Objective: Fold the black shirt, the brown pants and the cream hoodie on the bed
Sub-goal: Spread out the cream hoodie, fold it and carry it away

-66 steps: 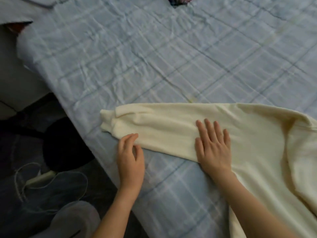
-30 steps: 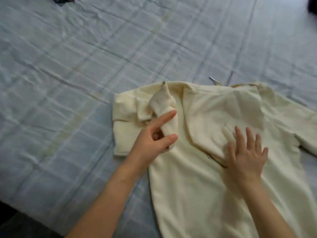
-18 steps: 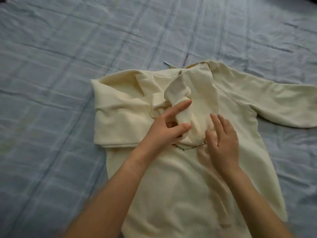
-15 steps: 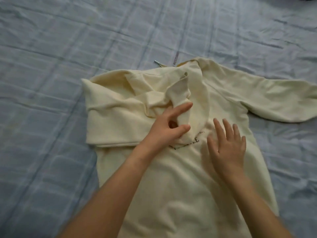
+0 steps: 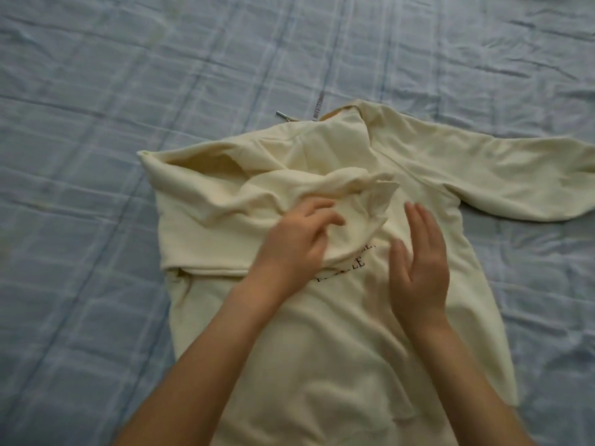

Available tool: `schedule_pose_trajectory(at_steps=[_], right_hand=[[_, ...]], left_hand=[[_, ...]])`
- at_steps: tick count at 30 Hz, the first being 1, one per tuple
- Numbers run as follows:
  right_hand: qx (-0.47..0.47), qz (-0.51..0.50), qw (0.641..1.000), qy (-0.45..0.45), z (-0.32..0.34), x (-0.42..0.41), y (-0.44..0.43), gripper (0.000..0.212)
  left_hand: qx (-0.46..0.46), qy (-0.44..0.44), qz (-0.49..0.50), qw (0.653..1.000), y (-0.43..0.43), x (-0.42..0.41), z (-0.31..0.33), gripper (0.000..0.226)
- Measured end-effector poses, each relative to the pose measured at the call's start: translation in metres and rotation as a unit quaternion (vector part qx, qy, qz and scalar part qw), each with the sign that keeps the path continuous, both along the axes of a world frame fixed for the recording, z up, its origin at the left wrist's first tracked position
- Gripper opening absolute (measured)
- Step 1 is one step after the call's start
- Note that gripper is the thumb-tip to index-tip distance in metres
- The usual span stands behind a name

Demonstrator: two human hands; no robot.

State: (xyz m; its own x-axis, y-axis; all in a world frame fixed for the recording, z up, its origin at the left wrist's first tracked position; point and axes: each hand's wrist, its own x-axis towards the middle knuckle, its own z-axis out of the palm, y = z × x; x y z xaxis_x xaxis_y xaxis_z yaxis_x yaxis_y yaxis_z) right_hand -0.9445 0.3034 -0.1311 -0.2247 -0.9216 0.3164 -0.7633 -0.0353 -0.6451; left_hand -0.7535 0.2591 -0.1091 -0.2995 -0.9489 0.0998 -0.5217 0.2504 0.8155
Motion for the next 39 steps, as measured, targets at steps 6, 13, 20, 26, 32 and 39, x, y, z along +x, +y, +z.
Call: schedule_pose_trajectory(at_steps=[6, 13, 20, 26, 32, 39], right_hand=[[0.089, 0.138, 0.953, 0.255, -0.001, 0.054, -0.054, 0.058], [0.173, 0.122, 0.947, 0.241, -0.051, 0.038, -0.063, 0.061], [0.178, 0.183, 0.954, 0.16, -0.001, 0.016, -0.057, 0.064], [0.156, 0.026, 0.985, 0.068, 0.014, -0.096, -0.031, 0.051], [0.145, -0.132, 0.98, 0.039, 0.0, -0.21, -0.038, 0.049], [0.149, -0.21, 0.958, 0.129, -0.025, -0.293, -0.045, 0.058]], left_hand=[[-0.027, -0.332, 0.086, 0.939, -0.007, 0.09, -0.029, 0.055], [0.004, -0.409, 0.038, 0.912, -0.009, 0.117, -0.085, 0.057], [-0.026, -0.446, 0.051, 0.893, -0.013, 0.092, -0.033, 0.052], [-0.108, -0.346, -0.007, 0.932, -0.038, -0.009, 0.001, 0.053], [-0.149, -0.308, -0.09, 0.935, -0.067, -0.13, -0.004, 0.056], [-0.174, -0.26, -0.173, 0.934, -0.094, -0.266, -0.017, 0.052]])
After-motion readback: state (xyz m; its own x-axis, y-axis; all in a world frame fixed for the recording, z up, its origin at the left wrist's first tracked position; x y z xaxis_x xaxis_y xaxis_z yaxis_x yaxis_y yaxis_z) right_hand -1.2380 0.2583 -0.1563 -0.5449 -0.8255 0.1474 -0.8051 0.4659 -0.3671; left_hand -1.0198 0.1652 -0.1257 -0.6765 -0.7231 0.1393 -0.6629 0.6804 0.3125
